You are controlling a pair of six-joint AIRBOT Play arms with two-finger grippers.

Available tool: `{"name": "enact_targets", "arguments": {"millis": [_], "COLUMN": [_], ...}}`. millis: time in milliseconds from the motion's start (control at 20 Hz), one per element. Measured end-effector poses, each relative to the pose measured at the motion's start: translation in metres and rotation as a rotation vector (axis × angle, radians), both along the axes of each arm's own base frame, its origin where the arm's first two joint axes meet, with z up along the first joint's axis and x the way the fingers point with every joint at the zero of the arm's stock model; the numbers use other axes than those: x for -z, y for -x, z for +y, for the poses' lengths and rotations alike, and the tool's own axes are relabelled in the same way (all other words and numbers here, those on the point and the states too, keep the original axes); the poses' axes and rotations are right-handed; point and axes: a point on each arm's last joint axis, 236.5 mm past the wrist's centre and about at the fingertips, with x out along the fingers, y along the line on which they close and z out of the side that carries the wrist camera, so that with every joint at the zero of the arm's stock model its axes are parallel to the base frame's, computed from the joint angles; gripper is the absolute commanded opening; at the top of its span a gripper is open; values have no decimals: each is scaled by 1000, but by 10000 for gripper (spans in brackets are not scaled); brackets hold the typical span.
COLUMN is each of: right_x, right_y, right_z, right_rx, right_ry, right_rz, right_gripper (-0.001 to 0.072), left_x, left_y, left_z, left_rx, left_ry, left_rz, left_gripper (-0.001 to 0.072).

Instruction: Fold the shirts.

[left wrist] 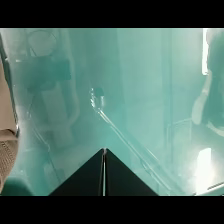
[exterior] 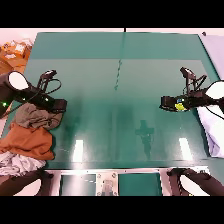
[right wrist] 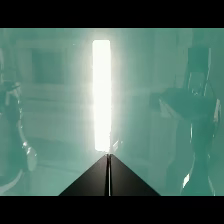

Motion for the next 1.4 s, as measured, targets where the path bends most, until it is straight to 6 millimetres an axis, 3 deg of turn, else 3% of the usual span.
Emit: {"name": "enact_targets", "arguments": {"millis": [250,300,350,400,700,900,950,1000,1050,1100,1150,1250,1400], "right_x": [0,0,0,0,0,0,0,0,0,0,0,0,0], "right_y": [0,0,0,0,0,0,-1,-1,-1,-1,-1,-1,-1], "right_z": [0,0,0,0,0,0,0,0,0,0,0,0,0], "right_rx": [0,0,0,0,0,1,1,1,1,1,1,1,1], "right_ry": [0,0,0,0,0,0,0,0,0,0,0,0,0], "right_rz": [0,0,0,0,0,-2,-2,-3,-3,-3,-3,-3,-3], "right_gripper": [18,18,18,17,18,18,17,18,17,18,18,18,18], "left_x": [0,1,3,6,19,49,59,70,80,89,95,100,90], "left_y": [-1,-2,-3,-4,-15,-12,-11,-10,-8,-6,-5,-4,-11], "left_z": [1,4,10,22,135,176,180,183,185,186,187,188,188], "left_rx": [-1,-3,-12,-31,-235,-325,-331,-335,-336,-334,-328,-313,-304], "left_ry": [-7,-21,-46,-94,-460,-503,-502,-500,-498,-498,-500,-501,-488], "left_rz": [-6,-8,-10,-10,-21,16,27,44,59,78,88,101,109], "left_gripper": [25,202,662,720,720,720,694,600,396,72,22,21,20]}}
